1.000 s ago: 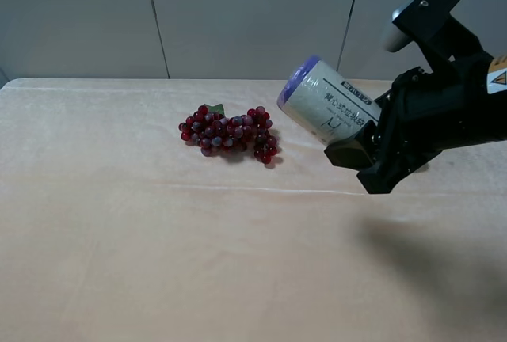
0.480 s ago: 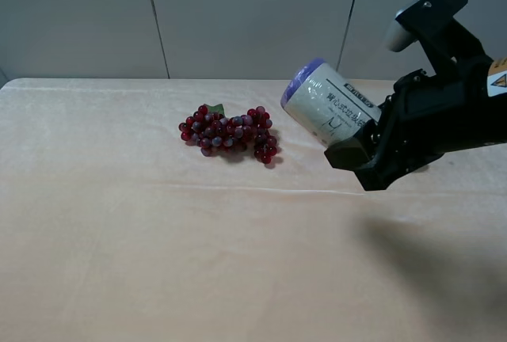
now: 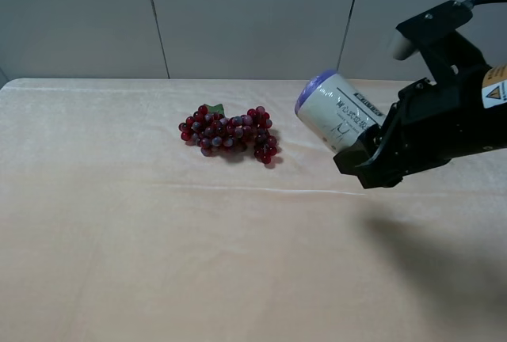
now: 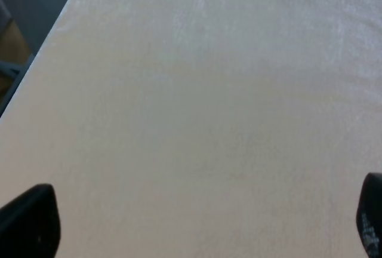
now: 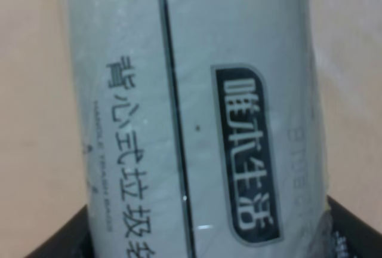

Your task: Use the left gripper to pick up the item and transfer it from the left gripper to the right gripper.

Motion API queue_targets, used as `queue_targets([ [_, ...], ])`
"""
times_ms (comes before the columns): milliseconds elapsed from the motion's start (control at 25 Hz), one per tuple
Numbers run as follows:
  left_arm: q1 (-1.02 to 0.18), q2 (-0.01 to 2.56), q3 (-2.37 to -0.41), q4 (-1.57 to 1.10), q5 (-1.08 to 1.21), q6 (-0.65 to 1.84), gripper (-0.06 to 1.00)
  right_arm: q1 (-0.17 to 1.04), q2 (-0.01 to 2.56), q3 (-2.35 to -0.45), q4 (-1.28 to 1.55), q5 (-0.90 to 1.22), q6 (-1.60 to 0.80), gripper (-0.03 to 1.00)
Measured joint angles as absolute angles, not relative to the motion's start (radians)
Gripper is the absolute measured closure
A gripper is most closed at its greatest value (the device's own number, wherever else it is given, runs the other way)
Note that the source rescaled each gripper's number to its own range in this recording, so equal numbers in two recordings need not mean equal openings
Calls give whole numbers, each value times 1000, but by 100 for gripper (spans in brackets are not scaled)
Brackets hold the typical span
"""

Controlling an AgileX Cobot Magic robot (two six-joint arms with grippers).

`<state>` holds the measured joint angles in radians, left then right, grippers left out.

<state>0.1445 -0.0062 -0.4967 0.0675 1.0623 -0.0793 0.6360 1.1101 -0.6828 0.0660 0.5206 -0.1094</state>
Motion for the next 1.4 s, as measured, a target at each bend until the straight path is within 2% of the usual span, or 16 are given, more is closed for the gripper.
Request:
queue_targets([
  [240, 144, -6, -497, 69, 1062, -79, -5, 629, 1236, -683, 56, 513, -96, 96],
  [600, 144, -6, -497, 69, 1062, -79, -5, 513, 1417, -684, 45, 459, -112, 97],
  [960, 144, -6, -497, 69, 1062, -79, -5, 508, 1577, -684, 72, 404, -115, 97],
  [1400, 144, -6, -497, 69, 1062, -78, -5, 508, 1608, -684, 77, 354, -115, 97],
])
